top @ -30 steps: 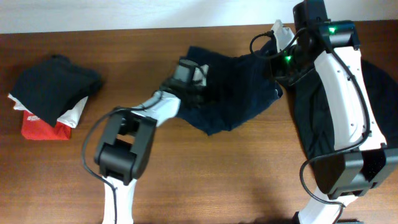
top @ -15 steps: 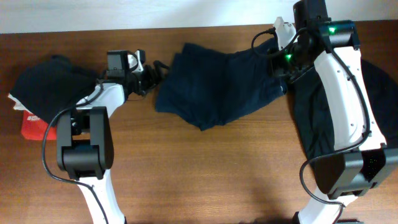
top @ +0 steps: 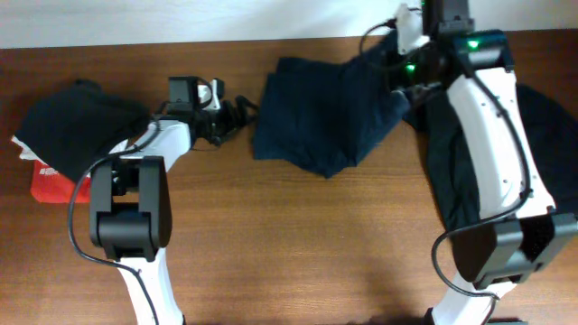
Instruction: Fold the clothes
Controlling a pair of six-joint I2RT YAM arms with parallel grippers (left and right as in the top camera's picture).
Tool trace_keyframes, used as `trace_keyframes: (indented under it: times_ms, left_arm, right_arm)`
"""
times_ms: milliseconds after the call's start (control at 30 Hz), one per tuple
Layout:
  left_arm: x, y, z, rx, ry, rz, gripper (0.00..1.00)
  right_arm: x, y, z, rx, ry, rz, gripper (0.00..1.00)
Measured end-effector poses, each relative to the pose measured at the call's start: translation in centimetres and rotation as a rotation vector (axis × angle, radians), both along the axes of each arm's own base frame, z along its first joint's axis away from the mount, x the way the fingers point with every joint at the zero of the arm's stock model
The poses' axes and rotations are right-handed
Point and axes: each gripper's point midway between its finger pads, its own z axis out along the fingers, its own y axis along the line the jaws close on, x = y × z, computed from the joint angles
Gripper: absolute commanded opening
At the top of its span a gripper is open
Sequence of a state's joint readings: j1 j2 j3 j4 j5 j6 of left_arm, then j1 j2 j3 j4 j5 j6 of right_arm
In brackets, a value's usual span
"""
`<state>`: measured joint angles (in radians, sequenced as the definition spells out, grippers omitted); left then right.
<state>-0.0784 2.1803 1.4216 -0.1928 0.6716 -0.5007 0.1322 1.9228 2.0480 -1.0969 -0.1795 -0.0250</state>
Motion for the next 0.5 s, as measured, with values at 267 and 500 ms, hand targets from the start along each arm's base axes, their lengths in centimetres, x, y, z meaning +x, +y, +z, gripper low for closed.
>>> trace_keyframes:
  times_ms: [267,500]
  left_arm:
    - [-1.3,-1.9,-0.2,0.041,0.024,-0.039,0.98]
    - [-2.3,-1.5,-0.5,0.084,0.05,-0.071,0.97]
  right_arm:
    - [3.7,10.5,-5.2,0.084,-0.032,0.157,0.04]
    - [6.4,18.1,-8.2,0.154,-0.137,0.242,0.04]
